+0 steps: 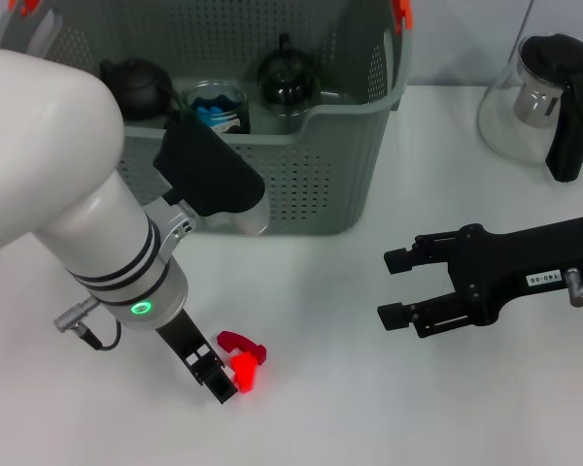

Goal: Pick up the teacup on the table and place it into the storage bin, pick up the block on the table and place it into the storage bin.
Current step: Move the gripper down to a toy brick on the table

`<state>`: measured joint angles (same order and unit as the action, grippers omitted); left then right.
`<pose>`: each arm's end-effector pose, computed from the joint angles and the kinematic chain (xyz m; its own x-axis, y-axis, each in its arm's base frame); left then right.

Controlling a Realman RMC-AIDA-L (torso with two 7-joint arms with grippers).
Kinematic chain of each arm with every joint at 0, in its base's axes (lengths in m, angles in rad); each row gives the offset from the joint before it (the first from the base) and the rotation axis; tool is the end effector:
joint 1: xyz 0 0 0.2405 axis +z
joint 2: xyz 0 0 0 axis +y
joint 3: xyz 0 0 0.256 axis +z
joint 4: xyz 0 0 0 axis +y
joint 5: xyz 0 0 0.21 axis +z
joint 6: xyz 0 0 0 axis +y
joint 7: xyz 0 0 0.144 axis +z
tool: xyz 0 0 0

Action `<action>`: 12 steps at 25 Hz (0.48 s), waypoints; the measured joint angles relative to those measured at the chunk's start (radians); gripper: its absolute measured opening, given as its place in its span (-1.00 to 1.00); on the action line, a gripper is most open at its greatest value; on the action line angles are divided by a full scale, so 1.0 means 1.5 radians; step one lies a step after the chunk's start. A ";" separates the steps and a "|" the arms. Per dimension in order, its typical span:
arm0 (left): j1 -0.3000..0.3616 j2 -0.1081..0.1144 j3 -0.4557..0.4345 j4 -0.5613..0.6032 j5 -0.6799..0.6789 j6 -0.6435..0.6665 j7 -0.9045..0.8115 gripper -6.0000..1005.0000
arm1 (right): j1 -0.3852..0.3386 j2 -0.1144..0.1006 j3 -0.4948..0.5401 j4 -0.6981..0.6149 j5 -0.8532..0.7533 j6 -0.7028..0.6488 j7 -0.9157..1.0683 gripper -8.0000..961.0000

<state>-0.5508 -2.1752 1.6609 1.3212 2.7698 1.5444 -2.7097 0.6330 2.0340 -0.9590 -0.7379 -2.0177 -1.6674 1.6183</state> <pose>-0.1866 0.3125 -0.0646 0.6484 0.6401 -0.4122 0.4752 -0.7633 -0.4378 0.2135 0.3361 -0.0078 0.8808 -0.3717 -0.2934 -0.3613 -0.9280 0.0911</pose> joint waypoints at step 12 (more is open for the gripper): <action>-0.006 0.000 0.041 -0.002 0.003 -0.022 -0.028 0.82 | 0.000 0.000 0.001 0.000 0.000 -0.001 -0.004 0.80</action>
<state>-0.5602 -2.1758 1.7227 1.3188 2.7737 1.5119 -2.7516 0.6336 2.0340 -0.9571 -0.7379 -2.0171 -1.6689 1.6121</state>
